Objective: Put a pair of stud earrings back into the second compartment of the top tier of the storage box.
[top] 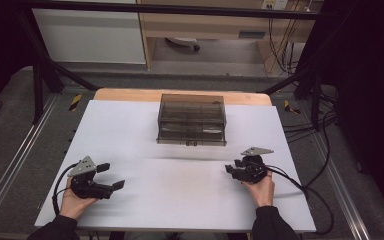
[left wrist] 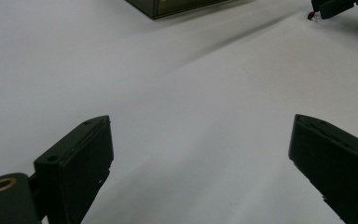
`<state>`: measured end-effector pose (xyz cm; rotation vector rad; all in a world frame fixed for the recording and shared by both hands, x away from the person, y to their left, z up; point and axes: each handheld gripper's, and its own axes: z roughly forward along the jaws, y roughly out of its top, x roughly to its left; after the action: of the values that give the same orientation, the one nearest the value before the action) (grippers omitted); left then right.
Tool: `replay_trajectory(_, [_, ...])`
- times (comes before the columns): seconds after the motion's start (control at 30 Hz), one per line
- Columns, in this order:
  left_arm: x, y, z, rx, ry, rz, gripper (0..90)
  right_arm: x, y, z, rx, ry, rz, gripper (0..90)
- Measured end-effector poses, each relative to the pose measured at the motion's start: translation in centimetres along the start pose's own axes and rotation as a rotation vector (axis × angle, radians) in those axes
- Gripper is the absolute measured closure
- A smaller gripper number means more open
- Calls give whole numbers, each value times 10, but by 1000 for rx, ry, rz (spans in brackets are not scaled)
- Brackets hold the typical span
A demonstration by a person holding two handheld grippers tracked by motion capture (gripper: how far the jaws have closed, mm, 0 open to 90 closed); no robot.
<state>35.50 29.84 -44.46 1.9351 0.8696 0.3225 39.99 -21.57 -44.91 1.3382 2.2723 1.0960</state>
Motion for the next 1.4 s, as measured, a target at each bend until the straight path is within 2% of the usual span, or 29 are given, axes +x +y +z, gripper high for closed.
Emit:
replay_trajectory(0.3, [0,0,0,1,0,-1,61,2,-1,4,3,-10,1,642])
replay_trajectory(0.93, [0,0,0,0,0,-1,61,2,-1,6,15,-30,-11,788])
replay_trajectory(1.4, [0,0,0,0,0,0,61,1,1,3,21,-18,-8,821])
